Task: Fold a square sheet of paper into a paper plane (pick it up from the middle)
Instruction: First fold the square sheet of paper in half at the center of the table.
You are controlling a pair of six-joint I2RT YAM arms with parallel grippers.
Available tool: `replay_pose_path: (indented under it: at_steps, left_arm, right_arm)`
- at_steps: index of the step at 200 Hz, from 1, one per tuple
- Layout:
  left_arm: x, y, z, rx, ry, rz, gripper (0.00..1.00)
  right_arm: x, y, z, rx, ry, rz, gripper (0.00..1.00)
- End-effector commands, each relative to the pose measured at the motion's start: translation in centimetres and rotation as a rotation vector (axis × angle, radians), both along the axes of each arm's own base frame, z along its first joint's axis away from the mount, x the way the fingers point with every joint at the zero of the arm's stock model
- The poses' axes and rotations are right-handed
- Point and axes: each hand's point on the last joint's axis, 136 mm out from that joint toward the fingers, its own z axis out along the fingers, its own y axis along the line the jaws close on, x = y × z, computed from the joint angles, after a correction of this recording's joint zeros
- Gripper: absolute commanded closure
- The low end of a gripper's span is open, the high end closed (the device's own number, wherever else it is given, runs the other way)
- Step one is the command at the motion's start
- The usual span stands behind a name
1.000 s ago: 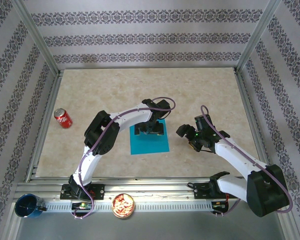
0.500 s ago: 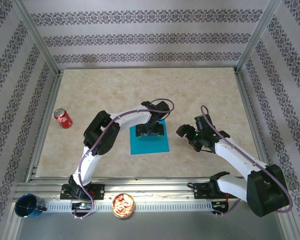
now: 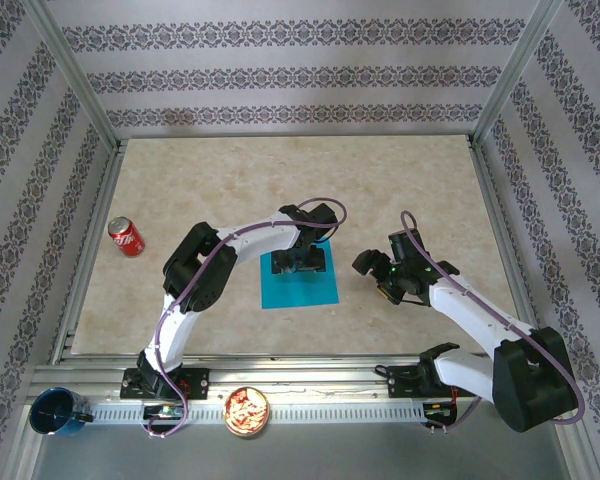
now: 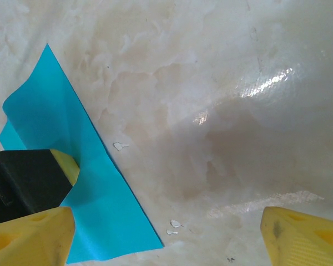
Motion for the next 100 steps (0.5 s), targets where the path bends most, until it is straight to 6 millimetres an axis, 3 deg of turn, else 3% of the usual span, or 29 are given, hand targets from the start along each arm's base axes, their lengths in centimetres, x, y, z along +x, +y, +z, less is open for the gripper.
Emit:
replay_pose_path:
  at_steps: [1,38,56,100]
  left_arm:
    - [-1.6,0.4,-3.7,0.03,0.073,-0.014,0.13]
    - [-1.5,0.5,-3.3,0.035,0.067,-0.014,0.14]
    - [-1.3,0.4,-3.1,0.021,0.052,-0.02,0.2]
    - [-1.0,0.2,-2.4,0.006,0.031,-0.024,0.23]
  right_arm:
    - [0.2,-0.1,0.4,-0.002,-0.004,-0.002,0.13]
    - [0.3,-0.1,0.4,-0.001,-0.004,-0.001,0.13]
    - [0.3,0.1,0.5,0.002,-0.008,0.007,0.12]
    - [0.3,0.1,0.6,0.006,-0.009,0.01,0.12]
